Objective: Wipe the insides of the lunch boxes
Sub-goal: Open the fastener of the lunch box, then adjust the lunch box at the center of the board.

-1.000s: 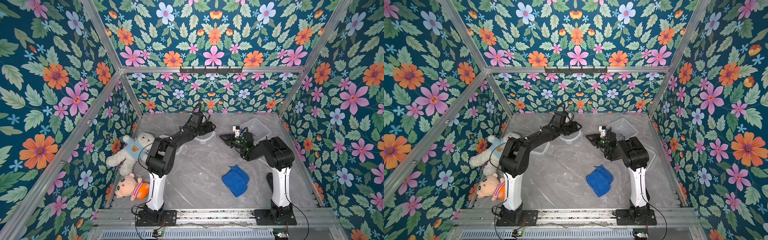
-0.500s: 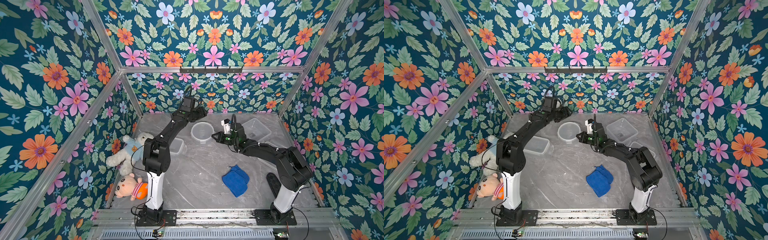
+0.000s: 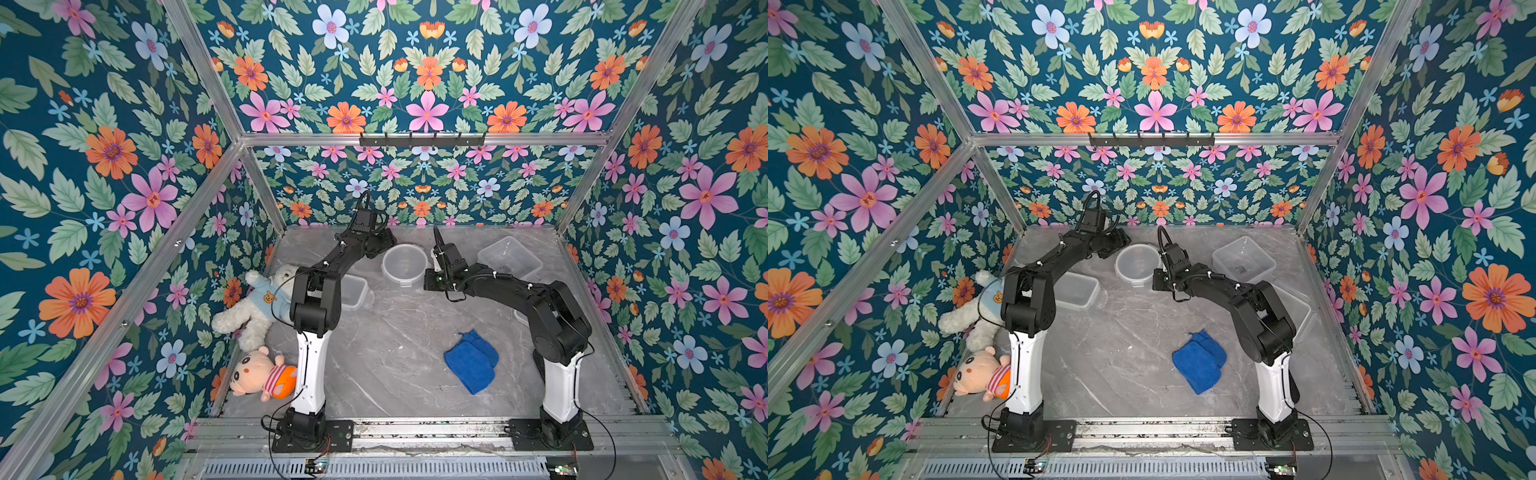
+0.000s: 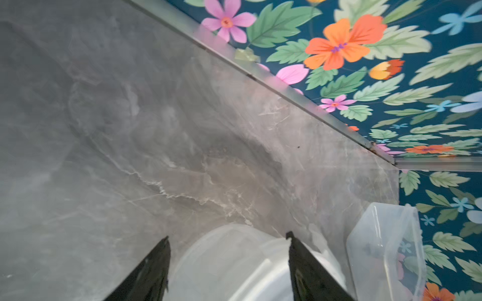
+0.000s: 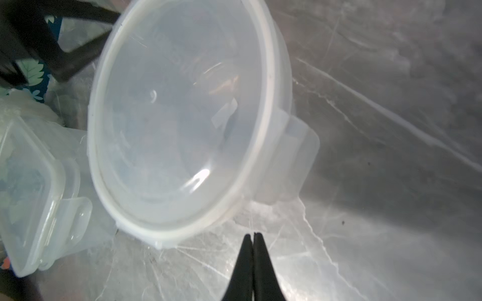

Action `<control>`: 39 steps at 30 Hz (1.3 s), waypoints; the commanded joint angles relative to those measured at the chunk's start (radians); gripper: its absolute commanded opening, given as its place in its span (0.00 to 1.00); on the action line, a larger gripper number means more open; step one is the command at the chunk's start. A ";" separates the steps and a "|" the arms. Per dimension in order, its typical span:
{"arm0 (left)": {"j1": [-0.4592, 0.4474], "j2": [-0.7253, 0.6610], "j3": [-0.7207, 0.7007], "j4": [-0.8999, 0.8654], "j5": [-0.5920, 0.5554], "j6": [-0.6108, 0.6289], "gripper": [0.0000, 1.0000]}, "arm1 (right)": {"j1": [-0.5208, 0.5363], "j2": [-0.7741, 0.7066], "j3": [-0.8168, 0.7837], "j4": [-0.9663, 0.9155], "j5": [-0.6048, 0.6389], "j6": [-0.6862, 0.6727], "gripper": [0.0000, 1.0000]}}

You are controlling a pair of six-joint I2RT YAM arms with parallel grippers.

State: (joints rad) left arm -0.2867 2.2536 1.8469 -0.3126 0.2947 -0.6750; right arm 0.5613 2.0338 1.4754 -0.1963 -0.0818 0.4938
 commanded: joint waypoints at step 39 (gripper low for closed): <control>-0.114 -0.290 -0.157 -0.033 0.152 -0.039 0.72 | -0.224 -0.064 -0.125 0.357 -0.365 0.114 0.18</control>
State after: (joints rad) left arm -0.4057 1.9369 1.6623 -0.3130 0.4389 -0.7258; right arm 0.3389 1.9984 1.4151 0.0288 -0.3794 0.5346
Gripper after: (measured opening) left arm 0.715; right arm 0.186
